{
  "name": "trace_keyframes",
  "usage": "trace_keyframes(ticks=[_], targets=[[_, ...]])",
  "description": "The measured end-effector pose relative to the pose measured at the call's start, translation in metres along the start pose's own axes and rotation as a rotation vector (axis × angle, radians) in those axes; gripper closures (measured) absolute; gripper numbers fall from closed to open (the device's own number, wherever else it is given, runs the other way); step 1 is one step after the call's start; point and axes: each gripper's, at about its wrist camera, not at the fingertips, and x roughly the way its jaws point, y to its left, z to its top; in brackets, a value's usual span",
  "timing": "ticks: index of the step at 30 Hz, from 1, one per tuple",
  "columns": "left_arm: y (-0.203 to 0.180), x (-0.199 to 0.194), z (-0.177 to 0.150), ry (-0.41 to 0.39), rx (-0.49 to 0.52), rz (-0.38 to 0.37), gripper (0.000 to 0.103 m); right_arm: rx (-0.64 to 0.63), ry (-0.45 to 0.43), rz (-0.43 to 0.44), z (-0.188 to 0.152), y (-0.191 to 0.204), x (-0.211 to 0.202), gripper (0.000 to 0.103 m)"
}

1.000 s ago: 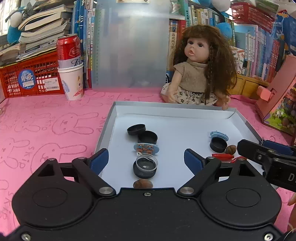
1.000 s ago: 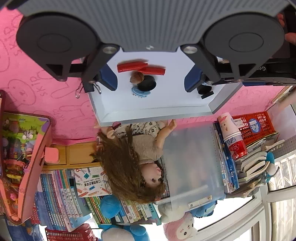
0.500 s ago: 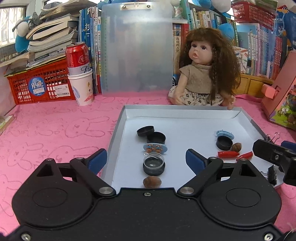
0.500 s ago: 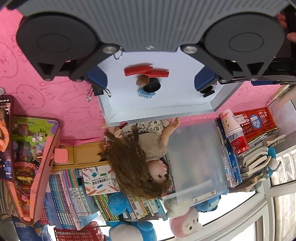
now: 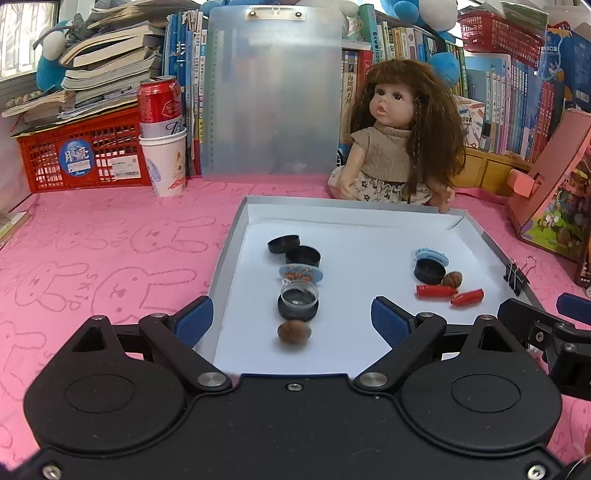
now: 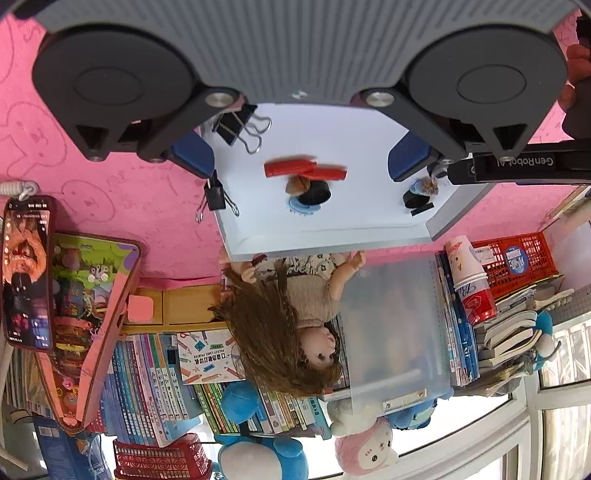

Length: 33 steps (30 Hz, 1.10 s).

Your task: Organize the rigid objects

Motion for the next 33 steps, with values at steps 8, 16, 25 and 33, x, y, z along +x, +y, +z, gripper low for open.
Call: trace_keyframes(ticks=[8, 16, 25, 33], targets=[[0.000, -0.017, -0.017, -0.006, 0.028, 0.014, 0.011, 0.008, 0.023, -0.007, -0.010, -0.003, -0.007, 0.000], [0.002, -0.027, -0.036, 0.018, 0.020, 0.010, 0.011, -0.015, 0.048, -0.014, -0.023, 0.000, -0.012, 0.000], [0.004, -0.034, -0.054, 0.035, 0.015, 0.002, 0.011, -0.017, 0.071, -0.026, -0.036, -0.002, -0.018, 0.000], [0.002, -0.029, -0.062, 0.063, 0.016, 0.010, 0.011, -0.037, 0.096, -0.052, -0.037, 0.001, -0.018, 0.000]])
